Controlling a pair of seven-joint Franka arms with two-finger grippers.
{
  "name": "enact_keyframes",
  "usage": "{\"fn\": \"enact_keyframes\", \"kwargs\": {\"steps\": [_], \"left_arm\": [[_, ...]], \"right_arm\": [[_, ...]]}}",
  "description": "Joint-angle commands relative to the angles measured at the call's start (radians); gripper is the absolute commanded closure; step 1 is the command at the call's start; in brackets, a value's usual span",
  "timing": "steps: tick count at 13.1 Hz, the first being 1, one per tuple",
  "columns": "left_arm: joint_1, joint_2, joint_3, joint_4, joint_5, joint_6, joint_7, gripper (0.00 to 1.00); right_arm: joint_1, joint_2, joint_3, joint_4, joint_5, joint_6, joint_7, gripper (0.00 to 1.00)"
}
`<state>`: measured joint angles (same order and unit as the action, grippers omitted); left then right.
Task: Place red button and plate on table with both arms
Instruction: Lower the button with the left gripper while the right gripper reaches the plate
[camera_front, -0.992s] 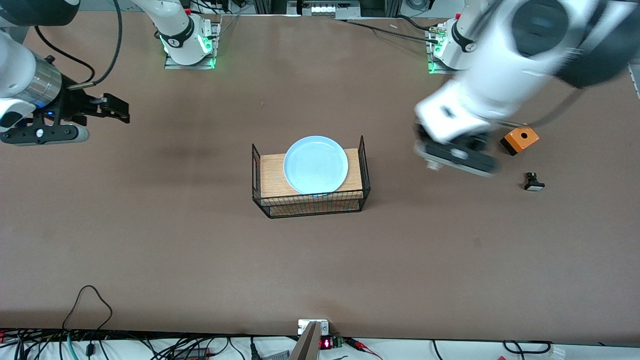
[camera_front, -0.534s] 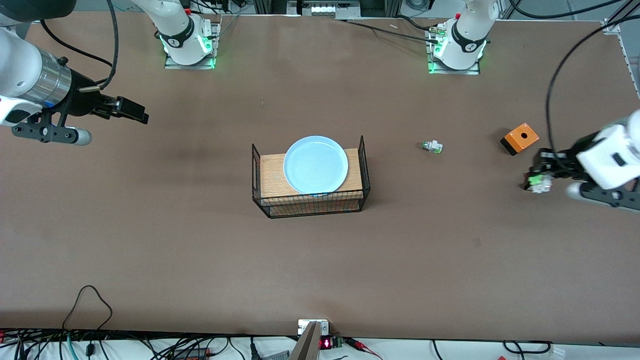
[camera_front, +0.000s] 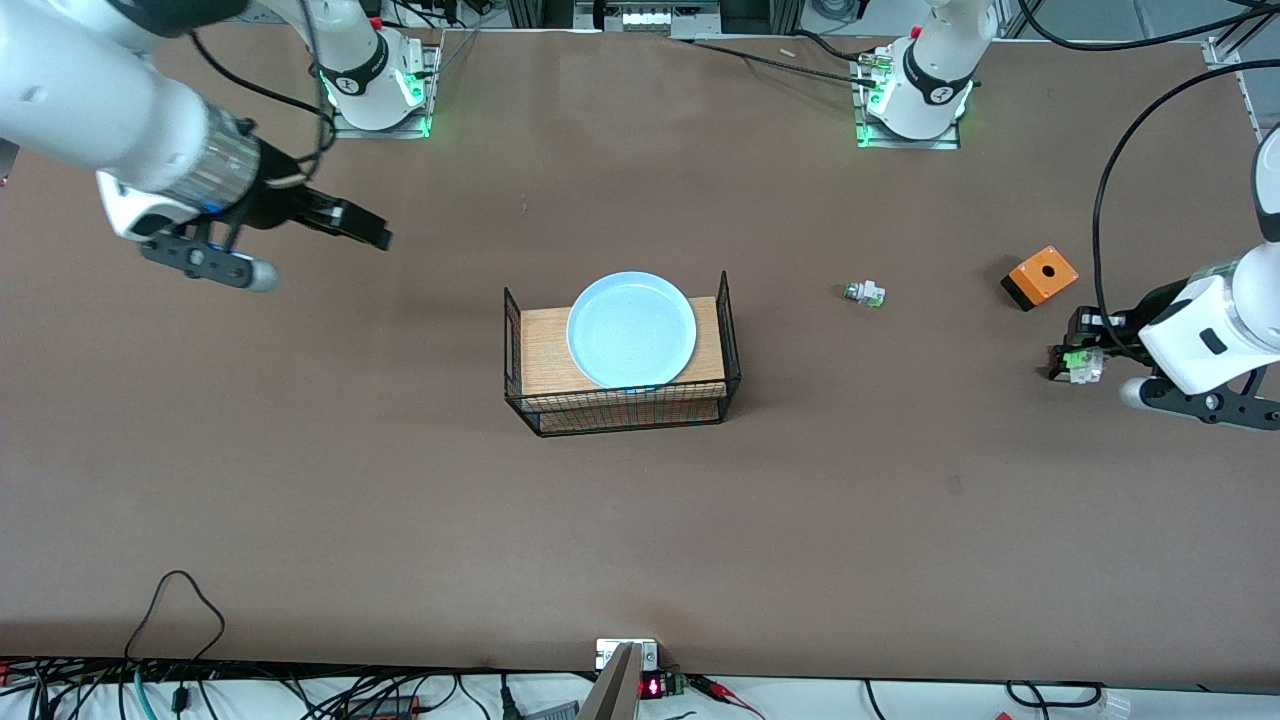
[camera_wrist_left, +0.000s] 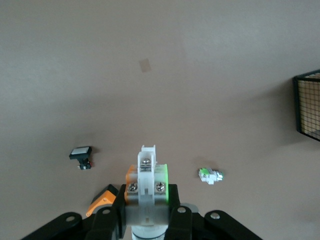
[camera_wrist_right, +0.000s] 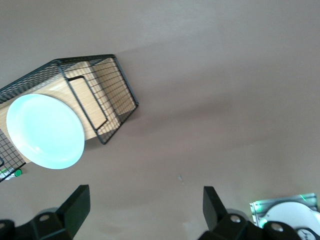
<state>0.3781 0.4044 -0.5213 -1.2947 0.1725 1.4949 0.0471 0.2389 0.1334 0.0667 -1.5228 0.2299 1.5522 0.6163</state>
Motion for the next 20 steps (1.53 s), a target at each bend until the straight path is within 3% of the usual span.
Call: {"fn": "enact_keyframes", "kwargs": {"steps": [1,2,3,4,6,10,13,20], "left_arm": [[-0.229,-0.123,0.27,-0.113,-0.077,0.053,0.007,1.0],[-0.371,-0.125,0.441,-0.11,-0.114,0.048,0.014,1.0],[-0.449,-0.127,0.539,-0.112,-0.145,0.048,0.022,1.0],[-0.464,-0.131,0.558,-0.12,-0.162,0.048,0.022,1.0],[-0.462,-0.156,0.56,-0.182,-0.163,0.08,0.017,1.0],[-0.397,-0.254,0.555,-0.426,-0.165,0.254,0.011,1.0],[-0.363,-0.257,0.537,-0.491,-0.165,0.294,0.01,1.0],[-0.369,-0.251,0.531,-0.814,-0.166,0.624,0.004,1.0]], "right_arm": [[0.035,0.051,-0.005,0.024,0.019,0.069,0.013,0.0],[0.081,0.064,-0.005,0.024,0.016,0.101,0.028,0.0],[0.104,0.086,-0.007,0.024,0.016,0.115,0.099,0.0],[0.114,0.107,-0.005,0.024,0.019,0.14,0.184,0.0],[0.16,0.144,-0.005,0.024,0.02,0.19,0.29,0.0],[0.258,0.222,-0.005,0.024,0.009,0.284,0.456,0.0],[0.292,0.259,-0.007,0.024,-0.015,0.305,0.583,0.0],[0.303,0.357,-0.008,0.024,-0.017,0.457,0.589,0.0]]}}
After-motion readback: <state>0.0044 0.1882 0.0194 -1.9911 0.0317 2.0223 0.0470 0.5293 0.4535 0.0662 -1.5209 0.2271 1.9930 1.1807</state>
